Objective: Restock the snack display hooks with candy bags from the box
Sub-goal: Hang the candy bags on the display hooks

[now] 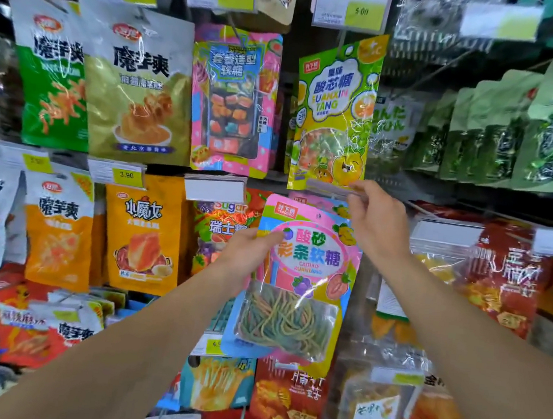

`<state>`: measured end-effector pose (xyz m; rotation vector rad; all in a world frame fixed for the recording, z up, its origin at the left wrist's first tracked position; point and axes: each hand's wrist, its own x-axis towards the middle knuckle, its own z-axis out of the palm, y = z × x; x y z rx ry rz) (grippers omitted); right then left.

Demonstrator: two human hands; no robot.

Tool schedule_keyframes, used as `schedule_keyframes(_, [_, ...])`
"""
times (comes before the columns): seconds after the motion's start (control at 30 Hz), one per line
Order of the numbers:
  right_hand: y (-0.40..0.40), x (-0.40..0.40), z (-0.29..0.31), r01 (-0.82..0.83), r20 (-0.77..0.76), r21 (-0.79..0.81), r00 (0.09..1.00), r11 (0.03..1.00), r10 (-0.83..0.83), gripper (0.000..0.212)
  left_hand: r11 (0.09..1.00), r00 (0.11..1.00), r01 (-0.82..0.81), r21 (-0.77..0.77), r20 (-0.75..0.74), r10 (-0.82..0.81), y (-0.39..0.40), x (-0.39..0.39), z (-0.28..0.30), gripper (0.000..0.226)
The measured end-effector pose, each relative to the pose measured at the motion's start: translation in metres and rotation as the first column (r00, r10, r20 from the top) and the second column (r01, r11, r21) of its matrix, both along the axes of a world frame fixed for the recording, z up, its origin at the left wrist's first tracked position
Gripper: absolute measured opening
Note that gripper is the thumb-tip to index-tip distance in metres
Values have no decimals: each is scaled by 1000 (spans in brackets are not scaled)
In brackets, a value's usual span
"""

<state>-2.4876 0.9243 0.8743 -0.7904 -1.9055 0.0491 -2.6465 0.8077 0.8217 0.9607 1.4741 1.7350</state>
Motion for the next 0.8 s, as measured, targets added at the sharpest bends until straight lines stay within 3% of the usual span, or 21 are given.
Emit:
schedule_keyframes(0.33, [4, 3, 0, -42, -46, -24, 998, 999, 41, 19, 998, 1000, 9, -55, 0, -9, 21, 18, 14, 15])
schedule_keyframes(0.47, [3, 4, 0, -53, -42, -34, 998, 998, 52, 19, 999, 1000, 20, -43, -1, -20, 18, 33, 17, 35])
schedule_keyframes(0.6, [2, 5, 2, -61, -38, -50, 998, 997, 59, 19, 998, 1000, -7, -58, 27, 9, 12, 42, 19, 15])
schedule_keyframes(0.7, [1, 6, 1, -73, -39, -57, 997, 996, 71, 20, 996, 999, -27, -89, 32, 30, 17, 34, 13, 29])
schedule_keyframes(0.8, [1, 6, 1, -82, -43, -55, 996, 995, 80, 20, 990, 993, -74, -120, 81, 84, 19, 26, 9, 25])
